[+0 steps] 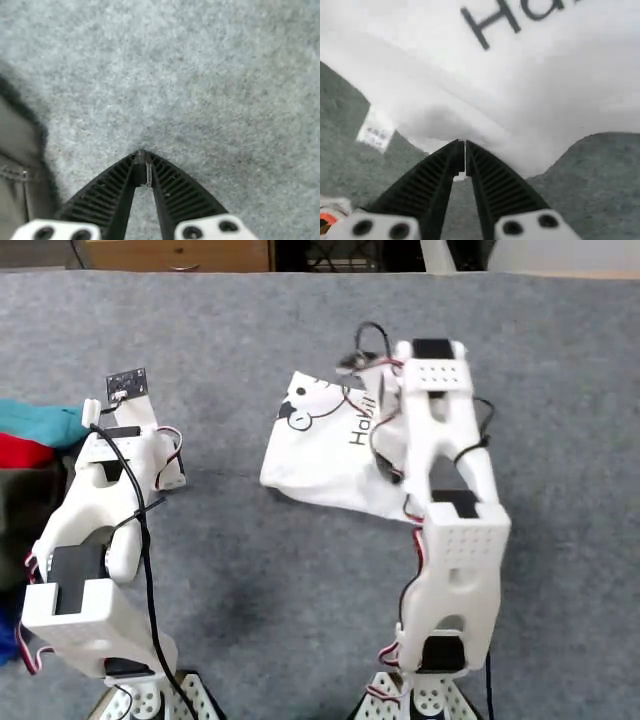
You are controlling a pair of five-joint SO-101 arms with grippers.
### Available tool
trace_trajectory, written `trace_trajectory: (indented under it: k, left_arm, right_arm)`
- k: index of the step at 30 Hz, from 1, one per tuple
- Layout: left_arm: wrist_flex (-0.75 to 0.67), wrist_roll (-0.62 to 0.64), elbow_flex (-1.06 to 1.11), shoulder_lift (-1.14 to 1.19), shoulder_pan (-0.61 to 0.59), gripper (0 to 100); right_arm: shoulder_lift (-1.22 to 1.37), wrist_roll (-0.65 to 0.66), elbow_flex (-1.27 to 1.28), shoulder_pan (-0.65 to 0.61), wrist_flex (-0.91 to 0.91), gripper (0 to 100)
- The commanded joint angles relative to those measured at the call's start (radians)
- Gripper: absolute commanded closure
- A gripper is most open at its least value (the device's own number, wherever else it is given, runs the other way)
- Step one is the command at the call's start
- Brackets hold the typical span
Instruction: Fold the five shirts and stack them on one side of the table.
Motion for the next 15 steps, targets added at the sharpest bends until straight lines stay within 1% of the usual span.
trace_trajectory:
  k: [1,4,8,13,15]
  left_arm:
    - [0.003,0.011,-0.025,0.002,-0.008,97]
    - [0.003,0.011,-0.025,0.002,-0.008,97]
    - [0.003,0.008,-0.028,0.002,-0.008,97]
    - [0.012,-0.002,-0.054,-0.006,0.018,97]
    - [0.078,-0.034,-0.130,-0.015,0.054,97]
  right_arm:
    - [-0.130,0.031,0.189,0.064,0.012,98.4]
    - [-0.225,0.040,0.309,0.120,-0.018,98.4]
    - [-0.355,0.038,0.328,0.201,-0.077,98.4]
    - [-0.470,0.034,0.334,0.207,-0.089,98.4]
    - [-0.498,-0.021,0.328,0.178,-0.101,98.4]
